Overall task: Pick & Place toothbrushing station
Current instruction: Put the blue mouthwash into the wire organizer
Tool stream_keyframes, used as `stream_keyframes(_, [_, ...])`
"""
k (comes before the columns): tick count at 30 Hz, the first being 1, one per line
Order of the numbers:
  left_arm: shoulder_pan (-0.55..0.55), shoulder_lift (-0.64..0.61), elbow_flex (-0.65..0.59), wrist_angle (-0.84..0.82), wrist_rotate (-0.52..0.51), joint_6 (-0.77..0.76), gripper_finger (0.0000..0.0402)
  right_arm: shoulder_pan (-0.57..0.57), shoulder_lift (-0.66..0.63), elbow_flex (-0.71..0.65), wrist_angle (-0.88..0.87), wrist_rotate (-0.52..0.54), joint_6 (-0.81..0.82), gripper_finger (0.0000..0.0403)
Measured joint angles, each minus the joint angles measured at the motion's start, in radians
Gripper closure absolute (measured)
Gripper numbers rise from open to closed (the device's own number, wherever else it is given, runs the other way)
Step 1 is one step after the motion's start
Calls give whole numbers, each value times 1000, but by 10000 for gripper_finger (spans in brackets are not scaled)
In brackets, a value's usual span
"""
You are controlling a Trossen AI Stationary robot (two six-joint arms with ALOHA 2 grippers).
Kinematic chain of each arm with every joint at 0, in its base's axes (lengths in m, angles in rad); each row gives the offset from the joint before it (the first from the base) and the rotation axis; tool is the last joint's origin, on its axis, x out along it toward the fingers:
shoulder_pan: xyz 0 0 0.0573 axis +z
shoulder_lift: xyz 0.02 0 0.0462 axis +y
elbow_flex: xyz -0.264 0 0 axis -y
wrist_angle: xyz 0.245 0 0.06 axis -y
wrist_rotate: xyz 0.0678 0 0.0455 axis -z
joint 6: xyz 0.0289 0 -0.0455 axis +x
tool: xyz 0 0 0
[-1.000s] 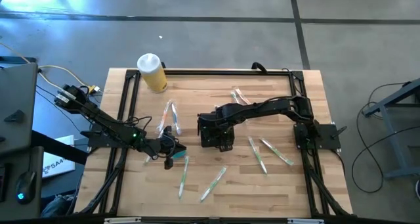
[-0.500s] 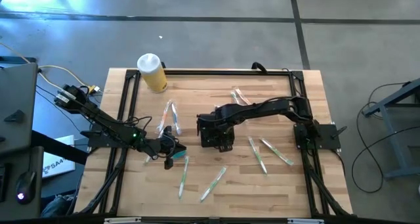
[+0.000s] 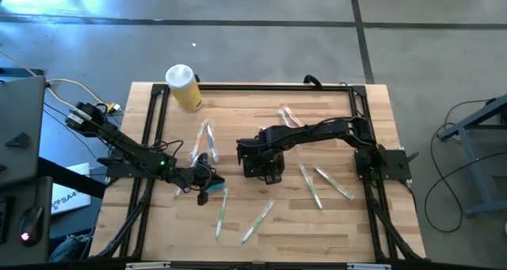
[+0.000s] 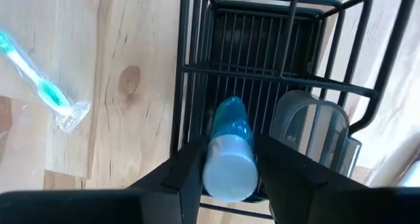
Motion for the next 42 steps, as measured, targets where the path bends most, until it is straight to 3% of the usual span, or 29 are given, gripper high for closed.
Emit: stream_keyframes(42, [0, 0, 0, 0, 1, 0, 382, -6, -8, 4, -24, 49, -4, 263])
